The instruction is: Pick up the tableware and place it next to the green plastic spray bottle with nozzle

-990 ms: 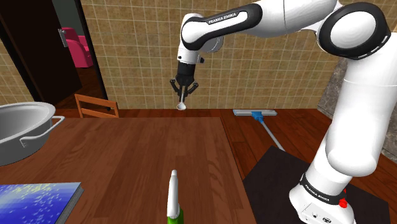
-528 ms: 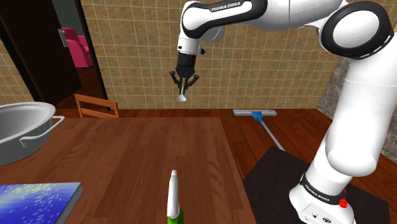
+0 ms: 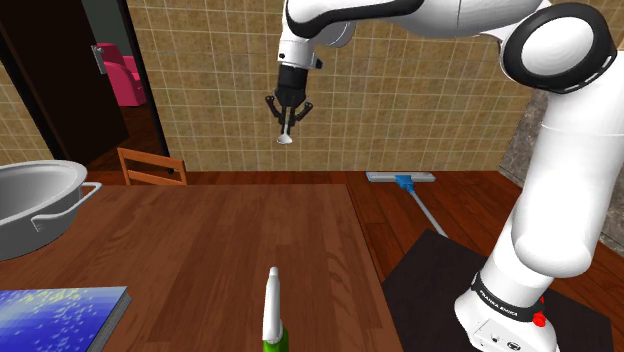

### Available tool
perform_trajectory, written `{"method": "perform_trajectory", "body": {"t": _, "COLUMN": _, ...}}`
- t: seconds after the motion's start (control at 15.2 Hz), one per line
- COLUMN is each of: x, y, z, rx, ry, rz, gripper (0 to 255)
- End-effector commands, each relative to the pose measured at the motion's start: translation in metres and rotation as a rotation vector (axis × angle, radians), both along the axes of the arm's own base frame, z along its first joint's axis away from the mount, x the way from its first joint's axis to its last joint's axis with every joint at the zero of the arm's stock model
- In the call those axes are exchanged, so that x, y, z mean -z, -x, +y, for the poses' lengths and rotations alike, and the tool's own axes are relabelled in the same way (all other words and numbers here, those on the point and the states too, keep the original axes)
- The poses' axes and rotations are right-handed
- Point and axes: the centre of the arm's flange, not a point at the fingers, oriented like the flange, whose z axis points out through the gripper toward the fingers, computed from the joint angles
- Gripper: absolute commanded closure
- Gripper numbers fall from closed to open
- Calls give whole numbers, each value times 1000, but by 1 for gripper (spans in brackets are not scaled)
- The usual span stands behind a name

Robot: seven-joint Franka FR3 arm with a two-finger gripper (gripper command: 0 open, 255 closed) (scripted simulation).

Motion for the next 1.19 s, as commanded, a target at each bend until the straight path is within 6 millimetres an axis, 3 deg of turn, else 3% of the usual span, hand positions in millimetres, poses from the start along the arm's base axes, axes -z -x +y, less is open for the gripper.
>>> {"method": "perform_trajectory", "body": {"t": 0.0, "x": -10, "y": 0, "z": -1, "rx": 0, "ry": 0, "rz": 0, "gripper": 255}}
{"method": "perform_trajectory", "body": {"t": 0.99, "x": -89, "y": 0, "z": -1, "rx": 0, "ry": 0, "rz": 0, "gripper": 255}}
{"method": "perform_trajectory", "body": {"t": 1.12, "x": -89, "y": 24, "z": 11, "rx": 0, "ry": 0, "rz": 0, "gripper": 255}}
